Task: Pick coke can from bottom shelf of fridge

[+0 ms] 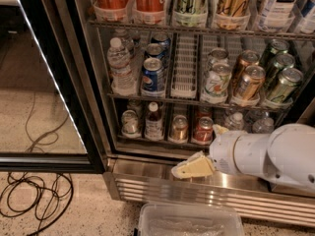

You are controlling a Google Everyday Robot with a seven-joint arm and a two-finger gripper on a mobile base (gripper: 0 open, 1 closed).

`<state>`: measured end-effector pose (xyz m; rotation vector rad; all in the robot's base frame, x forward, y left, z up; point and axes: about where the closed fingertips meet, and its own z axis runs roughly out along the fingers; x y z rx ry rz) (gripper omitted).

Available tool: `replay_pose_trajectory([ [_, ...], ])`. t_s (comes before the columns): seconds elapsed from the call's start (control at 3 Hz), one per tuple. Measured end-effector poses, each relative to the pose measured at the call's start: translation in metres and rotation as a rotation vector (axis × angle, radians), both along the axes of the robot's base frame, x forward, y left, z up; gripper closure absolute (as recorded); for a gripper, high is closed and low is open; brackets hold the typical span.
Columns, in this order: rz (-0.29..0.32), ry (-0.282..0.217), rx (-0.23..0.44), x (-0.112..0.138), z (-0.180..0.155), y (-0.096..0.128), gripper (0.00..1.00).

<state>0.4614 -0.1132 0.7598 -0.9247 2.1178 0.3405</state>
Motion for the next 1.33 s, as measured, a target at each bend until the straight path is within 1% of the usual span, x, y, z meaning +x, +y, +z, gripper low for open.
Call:
replay_pose_trajectory([
  [0.33, -0.086, -0.036, 0.114, 0.002, -0.037, 0.002, 0.00],
  [0.67, -0.175, -0.084, 0.210, 0.010, -0.072, 0.004, 0.00],
  [1.0, -0.222, -0.098, 0.259, 0.020, -0.091, 0.011, 0.00],
  [1.33, -0.222, -0.098, 0.259, 0.020, -0.091, 0.011, 0.00],
])
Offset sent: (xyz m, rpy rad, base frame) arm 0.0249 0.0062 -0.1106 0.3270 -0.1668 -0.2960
